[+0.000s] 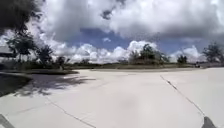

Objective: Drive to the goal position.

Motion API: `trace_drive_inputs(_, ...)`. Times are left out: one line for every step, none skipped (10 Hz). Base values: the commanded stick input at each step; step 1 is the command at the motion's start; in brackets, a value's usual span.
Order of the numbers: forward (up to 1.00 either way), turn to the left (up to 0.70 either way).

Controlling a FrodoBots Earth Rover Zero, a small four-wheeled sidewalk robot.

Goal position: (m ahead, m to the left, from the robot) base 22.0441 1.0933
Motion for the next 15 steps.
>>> trace_drive_inputs(0.85,0.34)
trace_drive_inputs(0.85,0.34)
trace_drive_inputs(0.85,0.0)
trace_drive_inputs(0.85,0.0)
trace_drive_inputs(0.85,0.0)
trace_drive_inputs(0.85,0.0)
trace_drive_inputs(0.85,0.0)
trace_drive_inputs(0.85,0.0)
trace_drive_inputs(0.85,0.0)
trace_drive_inputs(0.85,0.0)
trace_drive_inputs(0.85,0.0)
trace_drive_inputs(0.85,0.0)
trace_drive_inputs(0.85,0.0)
trace_drive_inputs(0.85,0.0)
trace_drive_inputs(0.85,0.0)
